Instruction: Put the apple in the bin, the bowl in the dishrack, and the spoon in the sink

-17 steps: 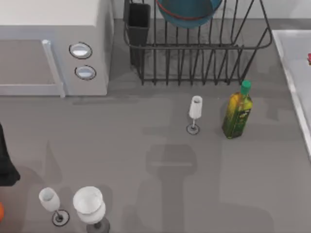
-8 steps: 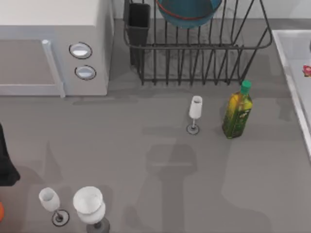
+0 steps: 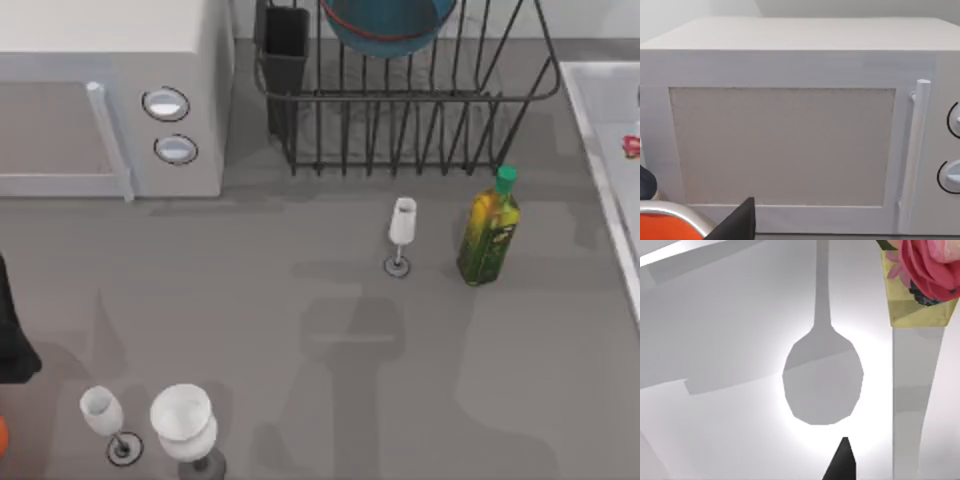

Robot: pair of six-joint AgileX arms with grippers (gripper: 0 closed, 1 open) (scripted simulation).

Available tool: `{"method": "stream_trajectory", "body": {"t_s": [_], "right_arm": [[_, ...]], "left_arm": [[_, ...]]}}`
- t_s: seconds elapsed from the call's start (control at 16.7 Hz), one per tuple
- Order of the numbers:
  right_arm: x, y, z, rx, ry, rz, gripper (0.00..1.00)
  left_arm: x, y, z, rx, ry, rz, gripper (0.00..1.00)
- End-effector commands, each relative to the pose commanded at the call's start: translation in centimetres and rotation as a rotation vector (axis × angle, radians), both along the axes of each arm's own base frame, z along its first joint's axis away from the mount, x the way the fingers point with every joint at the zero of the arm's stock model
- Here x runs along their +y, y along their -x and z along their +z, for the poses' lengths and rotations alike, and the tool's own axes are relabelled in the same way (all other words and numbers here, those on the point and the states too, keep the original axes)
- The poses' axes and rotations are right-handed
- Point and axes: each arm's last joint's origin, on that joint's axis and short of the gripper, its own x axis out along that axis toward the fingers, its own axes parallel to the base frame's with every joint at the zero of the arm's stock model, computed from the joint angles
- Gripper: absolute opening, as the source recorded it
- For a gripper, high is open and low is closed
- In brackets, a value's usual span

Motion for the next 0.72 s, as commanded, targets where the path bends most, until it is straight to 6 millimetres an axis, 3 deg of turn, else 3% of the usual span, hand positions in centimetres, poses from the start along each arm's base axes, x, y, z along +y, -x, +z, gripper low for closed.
{"method": "stream_trajectory", "body": {"t_s": [0.36, 0.72], "right_arm": [[0.00, 0.00, 0.00, 0.000, 0.000, 0.000, 0.98], [0.00, 0.00, 0.00, 0.000, 0.000, 0.000, 1.00]], "left_arm": [[0.00, 0.00, 0.00, 0.000, 0.000, 0.000, 1.00], [0.00, 0.00, 0.00, 0.000, 0.000, 0.000, 1.00]]}}
